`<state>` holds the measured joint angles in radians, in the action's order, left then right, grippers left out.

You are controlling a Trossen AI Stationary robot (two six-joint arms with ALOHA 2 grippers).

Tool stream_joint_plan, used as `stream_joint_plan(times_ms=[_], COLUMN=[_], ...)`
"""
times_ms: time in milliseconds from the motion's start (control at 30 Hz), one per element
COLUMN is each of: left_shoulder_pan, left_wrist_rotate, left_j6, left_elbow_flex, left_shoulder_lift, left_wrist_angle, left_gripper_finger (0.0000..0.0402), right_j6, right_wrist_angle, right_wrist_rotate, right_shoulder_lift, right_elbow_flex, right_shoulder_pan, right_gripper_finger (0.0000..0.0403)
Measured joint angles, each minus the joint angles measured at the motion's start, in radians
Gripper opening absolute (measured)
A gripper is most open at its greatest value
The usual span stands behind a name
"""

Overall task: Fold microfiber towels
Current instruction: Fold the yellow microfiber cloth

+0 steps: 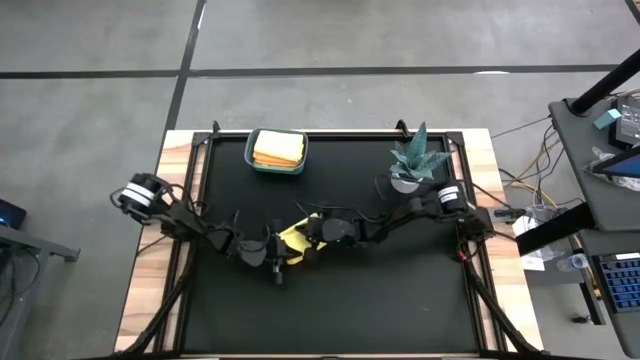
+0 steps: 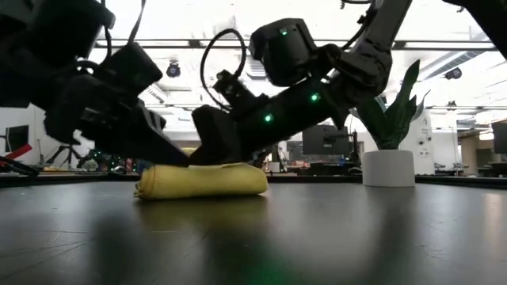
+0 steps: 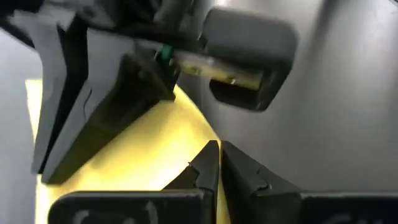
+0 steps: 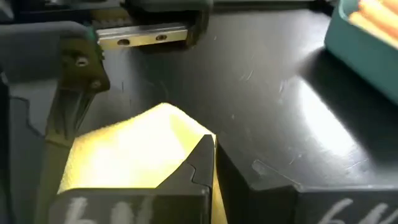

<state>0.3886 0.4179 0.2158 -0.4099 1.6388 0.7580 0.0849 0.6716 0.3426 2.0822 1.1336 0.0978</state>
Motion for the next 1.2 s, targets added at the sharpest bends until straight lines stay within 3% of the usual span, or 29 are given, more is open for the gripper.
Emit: stream_joint_plan(times_ms=[500, 967, 1200], left_shoulder_pan=[-0.012, -0.012, -0.011], left_wrist_rotate=[-0.126, -0.162, -0.179], left_j6=[0.286, 0.303, 0.302], left_elbow_flex=[0.068, 0.068, 0.071], left_shoulder_lift=[0.021, 0.021, -0.003], left_wrist_angle=[0.0, -0.007, -0.017], left_gripper_finger=[0.0, 0.0, 0.0], right_j6=[0.048, -0.018, -0.078], right_wrist_angle=[0.008, 0.003, -0.048], right_wrist_rotate=[-0.001, 0.036, 0.039], right_shoulder_lift=[0.078, 0.061, -0.028], right_elbow_flex=[0.033, 0.035, 0.034], right_shoulder_pan=[-0.02, -0.051, -0.048], right_gripper_finger=[0.0008, 0.0008, 0.0008])
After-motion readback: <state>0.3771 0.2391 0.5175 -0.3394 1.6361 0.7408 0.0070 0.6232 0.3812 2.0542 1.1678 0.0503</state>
